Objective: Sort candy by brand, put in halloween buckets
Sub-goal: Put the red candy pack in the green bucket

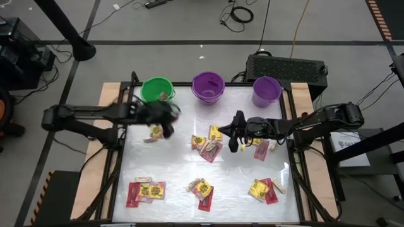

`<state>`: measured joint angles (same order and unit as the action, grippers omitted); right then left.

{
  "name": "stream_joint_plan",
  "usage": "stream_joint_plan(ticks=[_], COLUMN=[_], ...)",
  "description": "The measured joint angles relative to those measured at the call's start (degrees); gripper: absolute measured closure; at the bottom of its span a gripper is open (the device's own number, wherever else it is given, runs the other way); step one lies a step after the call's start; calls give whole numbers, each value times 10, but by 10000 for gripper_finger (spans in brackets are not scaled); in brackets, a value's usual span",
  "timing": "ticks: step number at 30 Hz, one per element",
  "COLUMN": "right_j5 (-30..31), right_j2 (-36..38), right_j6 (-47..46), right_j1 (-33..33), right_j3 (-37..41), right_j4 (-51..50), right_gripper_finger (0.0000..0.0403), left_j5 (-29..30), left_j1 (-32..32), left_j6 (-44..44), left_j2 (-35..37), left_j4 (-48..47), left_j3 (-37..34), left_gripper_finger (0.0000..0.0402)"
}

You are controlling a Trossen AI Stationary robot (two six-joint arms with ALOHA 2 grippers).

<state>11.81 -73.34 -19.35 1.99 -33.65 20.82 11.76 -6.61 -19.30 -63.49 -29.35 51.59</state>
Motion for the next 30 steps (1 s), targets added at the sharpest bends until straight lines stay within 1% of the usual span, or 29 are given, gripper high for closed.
stream_joint_plan(ticks=[2, 5, 9, 13, 18, 22, 27, 30], right_j5=[0, 0, 1, 2, 3, 3, 3, 3], right_j2=[0, 0, 0, 0, 0, 0, 0, 0], right_j6=[0, 2, 7, 16, 21, 21, 21, 21], right_j1=[1, 0, -1, 0, -1, -1, -1, -1], right_j3=[0, 0, 0, 0, 0, 0, 0, 0], right_j4=[-1, -1, 0, 0, 0, -1, -1, -1], right_gripper_finger=[403, 403, 403, 403, 403, 403, 403, 403], left_j5=[29, 31, 20, 19, 18, 18, 18, 24], left_j1=[-43, -114, -196, -246, -284, -300, -302, -301], left_j6=[-12, -30, -46, -34, 2, 34, 76, 81], left_j2=[27, 48, 46, 32, 13, -1, -19, -28], left_j4=[-2, -5, -13, -11, -9, -7, -5, -5], left_j3=[0, 0, -1, -1, -1, -1, -1, -1], left_gripper_finger=[400, 400, 400, 400, 401, 397, 372, 354])
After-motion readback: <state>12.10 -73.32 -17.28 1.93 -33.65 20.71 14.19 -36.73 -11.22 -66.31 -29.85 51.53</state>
